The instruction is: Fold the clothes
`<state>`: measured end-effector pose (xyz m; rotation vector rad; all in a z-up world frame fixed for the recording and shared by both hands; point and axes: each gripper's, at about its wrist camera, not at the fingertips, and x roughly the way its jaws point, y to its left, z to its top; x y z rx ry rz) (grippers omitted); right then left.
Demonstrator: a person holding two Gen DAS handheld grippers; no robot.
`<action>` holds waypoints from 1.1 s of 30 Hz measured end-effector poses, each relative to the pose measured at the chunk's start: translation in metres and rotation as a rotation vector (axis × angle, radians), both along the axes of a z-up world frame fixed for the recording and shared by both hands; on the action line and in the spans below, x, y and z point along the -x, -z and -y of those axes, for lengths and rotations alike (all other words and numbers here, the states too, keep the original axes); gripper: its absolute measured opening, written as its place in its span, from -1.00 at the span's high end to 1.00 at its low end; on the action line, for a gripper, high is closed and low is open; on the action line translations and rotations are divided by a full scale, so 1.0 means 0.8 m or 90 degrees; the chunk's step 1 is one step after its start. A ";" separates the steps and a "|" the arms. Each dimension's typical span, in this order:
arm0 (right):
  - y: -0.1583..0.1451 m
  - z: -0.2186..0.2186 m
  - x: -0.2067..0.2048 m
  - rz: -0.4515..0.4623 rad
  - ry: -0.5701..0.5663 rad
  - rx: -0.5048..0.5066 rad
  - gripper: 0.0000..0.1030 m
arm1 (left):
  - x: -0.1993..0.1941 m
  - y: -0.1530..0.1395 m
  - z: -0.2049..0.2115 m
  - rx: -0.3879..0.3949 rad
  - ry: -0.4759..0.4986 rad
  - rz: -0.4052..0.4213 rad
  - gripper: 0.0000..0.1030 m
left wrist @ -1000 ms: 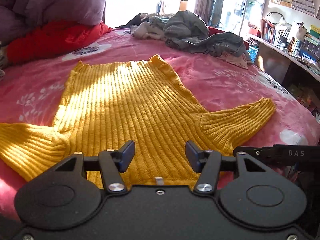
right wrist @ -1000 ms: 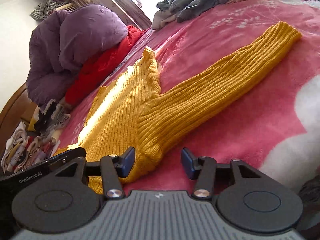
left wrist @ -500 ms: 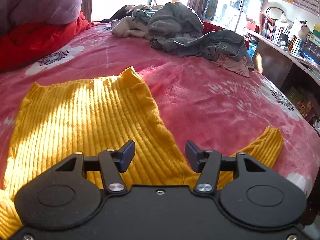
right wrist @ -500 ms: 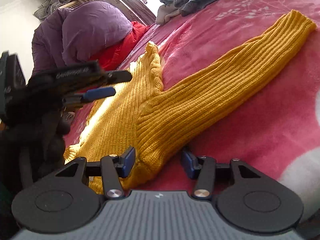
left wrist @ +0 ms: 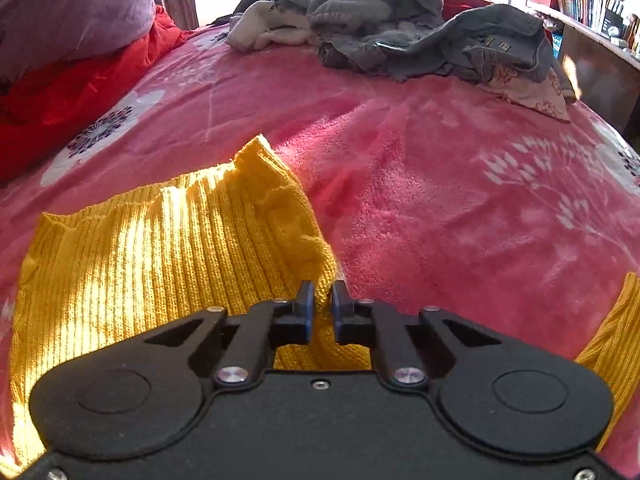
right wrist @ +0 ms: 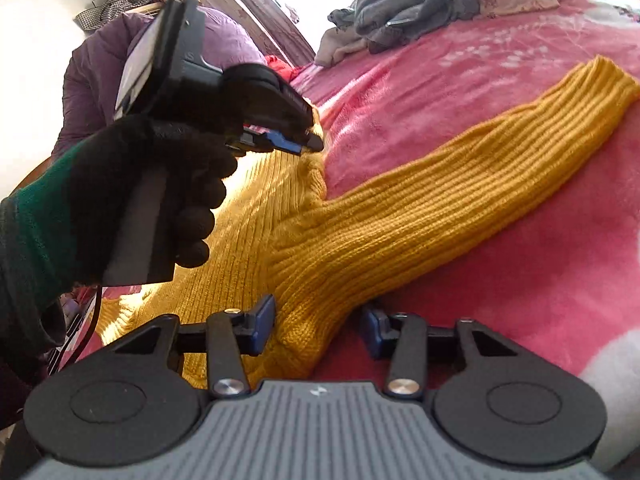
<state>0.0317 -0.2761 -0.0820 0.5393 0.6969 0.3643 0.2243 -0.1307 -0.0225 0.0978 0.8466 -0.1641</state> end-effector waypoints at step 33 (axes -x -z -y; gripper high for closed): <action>-0.037 -0.165 0.029 0.231 -0.268 0.380 0.30 | -0.012 0.030 -0.171 0.294 -0.050 0.000 0.87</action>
